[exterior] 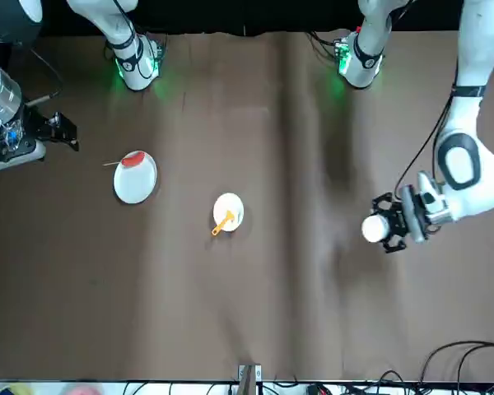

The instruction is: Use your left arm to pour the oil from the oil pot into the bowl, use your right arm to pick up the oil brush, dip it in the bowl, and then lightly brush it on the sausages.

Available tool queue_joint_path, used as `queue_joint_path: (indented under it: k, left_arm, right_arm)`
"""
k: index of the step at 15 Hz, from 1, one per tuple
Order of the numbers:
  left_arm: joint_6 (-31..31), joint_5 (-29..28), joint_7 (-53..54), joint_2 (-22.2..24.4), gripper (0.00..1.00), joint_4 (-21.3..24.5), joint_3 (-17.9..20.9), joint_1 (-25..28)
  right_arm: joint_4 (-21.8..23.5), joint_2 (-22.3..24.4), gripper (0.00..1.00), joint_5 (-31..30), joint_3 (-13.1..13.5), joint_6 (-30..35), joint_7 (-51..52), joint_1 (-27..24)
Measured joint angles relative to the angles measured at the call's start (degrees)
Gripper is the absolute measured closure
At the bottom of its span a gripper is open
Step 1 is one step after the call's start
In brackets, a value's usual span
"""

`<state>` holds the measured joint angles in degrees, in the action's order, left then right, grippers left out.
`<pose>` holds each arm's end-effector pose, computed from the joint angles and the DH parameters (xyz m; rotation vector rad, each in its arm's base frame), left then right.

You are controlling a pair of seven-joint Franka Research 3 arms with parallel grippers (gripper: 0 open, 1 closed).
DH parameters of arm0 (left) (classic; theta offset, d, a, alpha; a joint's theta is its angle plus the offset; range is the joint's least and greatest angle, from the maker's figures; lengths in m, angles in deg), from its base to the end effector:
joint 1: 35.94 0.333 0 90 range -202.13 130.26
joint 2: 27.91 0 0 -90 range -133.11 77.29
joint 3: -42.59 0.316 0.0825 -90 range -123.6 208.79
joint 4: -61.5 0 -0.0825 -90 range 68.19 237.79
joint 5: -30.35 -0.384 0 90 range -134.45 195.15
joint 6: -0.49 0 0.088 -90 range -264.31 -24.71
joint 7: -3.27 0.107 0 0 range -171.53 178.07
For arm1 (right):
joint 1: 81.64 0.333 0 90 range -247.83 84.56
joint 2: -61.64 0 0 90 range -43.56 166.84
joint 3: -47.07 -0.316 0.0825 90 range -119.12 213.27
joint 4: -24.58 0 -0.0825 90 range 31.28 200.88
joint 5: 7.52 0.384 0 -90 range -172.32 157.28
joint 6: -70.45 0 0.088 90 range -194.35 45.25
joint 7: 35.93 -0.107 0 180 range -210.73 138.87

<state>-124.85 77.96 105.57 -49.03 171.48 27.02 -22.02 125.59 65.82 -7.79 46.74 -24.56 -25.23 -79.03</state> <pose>0.6190 -0.0361 0.3118 2.0246 -1.4806 0.6686 0.5342 0.0271 0.5807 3.1160 0.3734 -0.0503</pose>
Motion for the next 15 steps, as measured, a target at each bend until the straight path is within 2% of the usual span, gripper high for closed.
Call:
queue_joint_path:
  k: [9,12,13,15]
  left_arm:
    - [-11.09,-15.12,-35.69,0.72,0.47,0.3,0.57,-21.41]
    - [-12.2,-24.47,-50.48,0.62,0.47,0.06,0.88,-25.89]
    - [-12.22,-31.27,-59.08,0.13,0.47,-0.8,0.95,-28.3]
    - [-12.22,-37.33,-67.71,-0.91,0.47,-1.81,1.01,-31.32]
  right_arm:
    - [0.15,-0.01,0.0,0.0,0.01,0.01,0.0,0.04]
    - [0.15,-0.01,0.0,0.0,-0.02,0.01,0.0,0.06]
    - [0.15,-0.01,0.0,0.0,-0.02,0.01,0.0,0.06]
    - [0.16,-0.05,0.0,0.0,0.05,0.0,0.0,-0.06]
